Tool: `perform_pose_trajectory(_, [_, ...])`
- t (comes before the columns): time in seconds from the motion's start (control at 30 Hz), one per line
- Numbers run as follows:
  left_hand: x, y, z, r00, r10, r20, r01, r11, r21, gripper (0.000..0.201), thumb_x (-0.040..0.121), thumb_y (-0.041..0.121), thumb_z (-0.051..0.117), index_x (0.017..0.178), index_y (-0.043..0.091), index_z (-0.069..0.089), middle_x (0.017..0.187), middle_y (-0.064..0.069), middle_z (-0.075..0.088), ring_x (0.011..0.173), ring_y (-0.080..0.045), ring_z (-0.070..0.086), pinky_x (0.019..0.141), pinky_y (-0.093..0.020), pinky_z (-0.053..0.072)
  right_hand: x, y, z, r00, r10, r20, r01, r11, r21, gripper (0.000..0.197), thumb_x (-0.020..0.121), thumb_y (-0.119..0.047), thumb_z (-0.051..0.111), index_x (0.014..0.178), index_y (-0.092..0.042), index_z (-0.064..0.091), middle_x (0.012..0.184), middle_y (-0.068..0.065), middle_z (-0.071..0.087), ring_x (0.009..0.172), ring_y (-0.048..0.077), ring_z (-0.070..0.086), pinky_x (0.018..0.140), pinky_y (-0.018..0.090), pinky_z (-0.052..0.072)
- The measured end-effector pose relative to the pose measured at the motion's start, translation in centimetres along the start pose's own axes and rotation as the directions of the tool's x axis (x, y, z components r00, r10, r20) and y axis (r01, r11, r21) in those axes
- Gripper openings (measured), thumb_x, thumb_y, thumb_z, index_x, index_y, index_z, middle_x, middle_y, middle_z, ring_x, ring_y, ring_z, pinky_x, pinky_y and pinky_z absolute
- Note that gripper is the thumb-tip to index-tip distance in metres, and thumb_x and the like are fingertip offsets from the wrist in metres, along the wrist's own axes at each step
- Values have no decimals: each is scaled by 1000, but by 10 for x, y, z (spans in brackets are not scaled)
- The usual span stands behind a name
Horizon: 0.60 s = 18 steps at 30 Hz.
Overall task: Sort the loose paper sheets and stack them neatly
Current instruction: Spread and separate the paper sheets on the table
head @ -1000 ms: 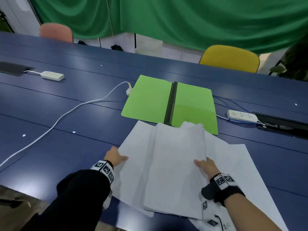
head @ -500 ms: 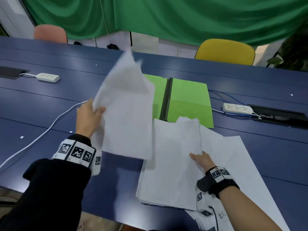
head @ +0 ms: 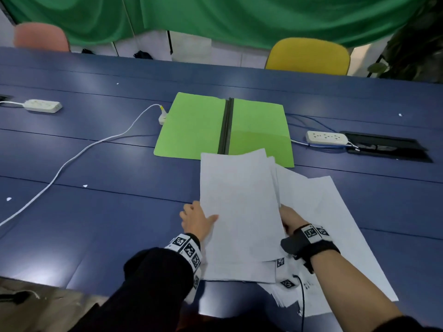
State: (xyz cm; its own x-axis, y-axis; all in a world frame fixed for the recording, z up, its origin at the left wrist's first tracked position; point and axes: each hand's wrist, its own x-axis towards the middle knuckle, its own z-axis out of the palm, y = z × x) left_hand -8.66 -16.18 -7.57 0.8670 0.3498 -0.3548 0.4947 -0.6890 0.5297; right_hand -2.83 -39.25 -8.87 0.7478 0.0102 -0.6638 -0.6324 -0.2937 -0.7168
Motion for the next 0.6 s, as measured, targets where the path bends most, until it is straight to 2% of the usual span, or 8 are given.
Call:
perform_pose_trajectory(0.1, [8,-6,1,997,65,46,-64,998,-30,61,83,32,66,129,7,34,136,-14,30,124,-34,29,99,-41,32,1,11,-9,994,90,66,-109,908,404,58,92,-58,39,110,-10,66,110,15,67,105,32,62,100,48,44])
perform_pose_trajectory(0.17, [8,-9,1,986,115,117,-116,993,-1,67,84,31,65,135,8,28,139,-12,30,127,-32,27,101,-41,29,-8,9,-11,983,61,173,-135,881,454,58,90,-60,39,101,-13,71,104,12,71,99,29,66,94,44,47])
perform_pose_trajectory(0.27, [7,-14,4,968,166,189,-182,981,69,75,87,33,62,142,11,17,148,-10,19,135,-31,18,108,-42,22,-10,1,-2,987,3,161,-57,942,331,34,88,-24,63,113,-2,64,95,13,73,84,28,70,78,38,55])
perform_pose_trajectory(0.33, [5,-15,8,957,184,224,-204,976,71,83,88,34,60,146,10,6,154,-11,7,140,-32,7,113,-44,15,-7,-2,5,999,-28,21,24,983,181,42,80,-7,69,119,4,58,100,17,69,89,31,67,83,43,54])
perform_pose_trajectory(0.4, [7,-18,6,953,193,232,-201,980,10,94,86,36,62,147,10,-5,156,-9,-1,143,-30,1,115,-43,10,-10,-2,9,994,-107,-24,109,982,156,38,79,0,68,115,3,57,108,16,65,96,32,63,84,44,53])
perform_pose_trajectory(0.47, [11,-21,1,960,218,174,-175,957,-230,109,78,40,70,147,12,-10,156,-8,0,144,-26,3,115,-41,9,-23,-2,10,978,-207,-35,210,954,213,29,81,5,64,109,-2,59,104,13,66,92,30,63,75,37,54])
perform_pose_trajectory(0.53, [10,-17,-13,979,176,106,-82,806,-586,128,61,49,79,147,16,-9,154,-6,13,141,-23,20,113,-40,22,-35,-4,9,956,-293,-22,289,924,251,33,79,3,65,112,-3,61,105,12,68,96,33,65,84,43,53])
perform_pose_trajectory(0.6, [7,-5,-33,985,172,24,-92,631,-770,107,63,40,81,144,16,15,138,-3,41,121,-21,48,97,-34,45,-47,-13,6,920,-392,-8,378,879,291,35,76,0,68,110,-8,64,105,12,70,100,34,65,92,48,50])
